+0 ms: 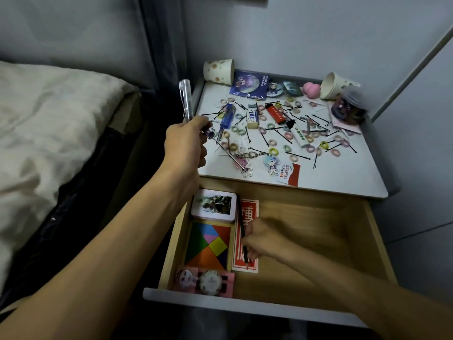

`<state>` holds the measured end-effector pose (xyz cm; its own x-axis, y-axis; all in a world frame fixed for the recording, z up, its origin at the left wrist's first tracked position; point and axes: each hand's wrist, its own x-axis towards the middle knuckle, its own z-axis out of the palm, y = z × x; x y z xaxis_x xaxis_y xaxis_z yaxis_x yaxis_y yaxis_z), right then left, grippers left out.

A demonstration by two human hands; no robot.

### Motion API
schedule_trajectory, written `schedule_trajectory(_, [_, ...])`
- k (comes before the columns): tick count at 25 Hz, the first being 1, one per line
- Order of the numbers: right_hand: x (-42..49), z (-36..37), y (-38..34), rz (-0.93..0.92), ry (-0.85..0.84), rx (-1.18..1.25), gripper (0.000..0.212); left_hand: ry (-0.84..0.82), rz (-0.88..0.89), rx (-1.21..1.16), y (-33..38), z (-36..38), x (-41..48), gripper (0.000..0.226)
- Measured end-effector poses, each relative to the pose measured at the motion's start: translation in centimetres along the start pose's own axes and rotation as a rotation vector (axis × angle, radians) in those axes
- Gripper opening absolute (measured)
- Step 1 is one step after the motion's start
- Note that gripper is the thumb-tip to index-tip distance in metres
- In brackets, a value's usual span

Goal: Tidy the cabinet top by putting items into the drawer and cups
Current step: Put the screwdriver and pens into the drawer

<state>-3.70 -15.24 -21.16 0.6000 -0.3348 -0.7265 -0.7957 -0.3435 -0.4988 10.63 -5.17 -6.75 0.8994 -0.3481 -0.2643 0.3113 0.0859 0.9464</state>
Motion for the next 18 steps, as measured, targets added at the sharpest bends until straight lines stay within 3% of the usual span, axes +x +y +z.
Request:
schedule_trajectory(2, [1.4, 0.8, -0.1, -0.001, 0.020, -0.006, 0.022, -0.003, -0.008, 0.001, 0.0, -0.2, 0.1, 0.019])
schedule_trajectory(5, [2.3, 1.7, 0.3, -0.101, 0.129, -0.105, 0.004, 0.000, -0.006, 0.013, 0.1, -0.4, 0.3, 0.019])
schedule_trajectory(8, [2.6, 1.8, 0.4, -0.160, 0.214, -0.151, 0.004, -0.016, 0.005, 0.041, 0.0, -0.3, 0.2, 0.017])
schedule_trajectory(18, [-2.1, -1.5, -0.2, -0.321, 0.251, -0.140, 0.010, -0.145, -0.039, 0.117, -0.7, 0.2, -0.3, 0.024])
